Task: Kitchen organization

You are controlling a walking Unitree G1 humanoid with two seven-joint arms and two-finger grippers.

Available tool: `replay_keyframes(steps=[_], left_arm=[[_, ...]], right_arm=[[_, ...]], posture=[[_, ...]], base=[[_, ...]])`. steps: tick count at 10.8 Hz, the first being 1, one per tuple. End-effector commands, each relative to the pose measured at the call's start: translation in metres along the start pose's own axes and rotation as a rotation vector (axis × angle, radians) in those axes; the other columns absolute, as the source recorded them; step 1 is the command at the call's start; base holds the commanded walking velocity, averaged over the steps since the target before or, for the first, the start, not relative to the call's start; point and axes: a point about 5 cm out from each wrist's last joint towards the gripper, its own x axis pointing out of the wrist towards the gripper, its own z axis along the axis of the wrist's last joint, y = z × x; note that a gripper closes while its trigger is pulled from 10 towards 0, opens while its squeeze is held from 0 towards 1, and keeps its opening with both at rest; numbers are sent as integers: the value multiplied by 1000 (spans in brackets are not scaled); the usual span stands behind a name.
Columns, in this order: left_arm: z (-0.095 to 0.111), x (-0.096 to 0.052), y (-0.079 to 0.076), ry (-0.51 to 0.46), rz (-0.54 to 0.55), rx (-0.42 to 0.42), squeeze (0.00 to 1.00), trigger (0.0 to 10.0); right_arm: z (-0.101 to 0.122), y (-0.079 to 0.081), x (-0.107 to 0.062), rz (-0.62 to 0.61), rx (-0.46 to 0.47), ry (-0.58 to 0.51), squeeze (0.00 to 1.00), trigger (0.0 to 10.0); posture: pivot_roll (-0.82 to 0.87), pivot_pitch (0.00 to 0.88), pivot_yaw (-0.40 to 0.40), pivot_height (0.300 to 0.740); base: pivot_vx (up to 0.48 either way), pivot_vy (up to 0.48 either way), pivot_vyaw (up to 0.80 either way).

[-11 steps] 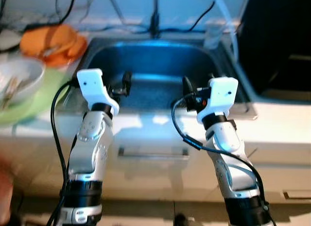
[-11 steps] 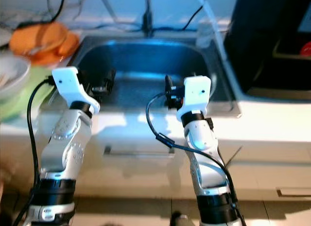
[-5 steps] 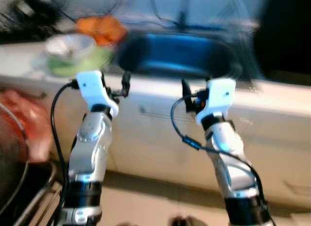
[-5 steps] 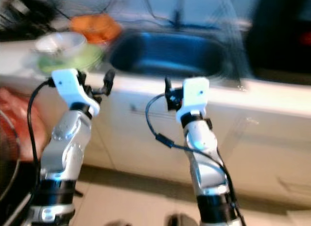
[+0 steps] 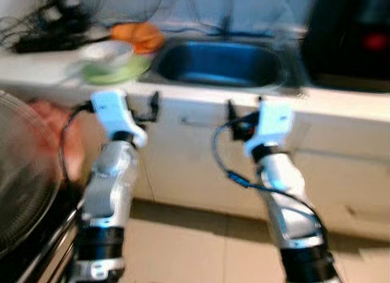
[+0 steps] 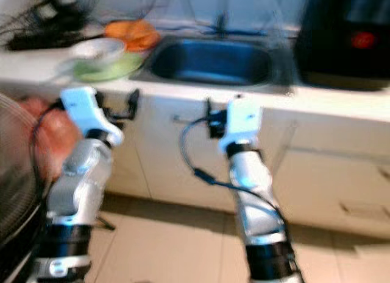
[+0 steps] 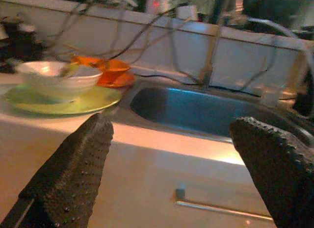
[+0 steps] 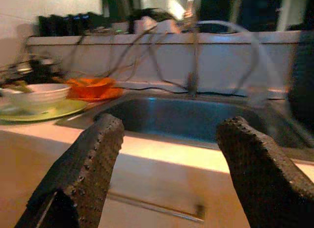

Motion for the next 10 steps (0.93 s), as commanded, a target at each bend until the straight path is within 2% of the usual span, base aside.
replay_keyframes(steps=[1,4,6,10], left_arm=[[1,2,-6,1,-16,-8,0,10000],[2,3,-6,-2,-16,-12,0,10000],[1,3,-5,3,-9,-19,0,10000],[1,3,-5,6,-6,-17,0,10000]], right_arm=[[3,-5,2,-17,-7,-6,0,10000],[3,-6,2,-22,-9,-7,0,10000],[3,-5,2,-17,-13,-14,0,10000],[4,-6,3,-14,-17,-16,0,10000]], posture=[[-22,27,33,740],[-21,26,36,740],[-22,28,35,740],[-22,24,33,740]], base=[[0,0,-800],[0,0,-800],[0,0,0],[0,442,0]])
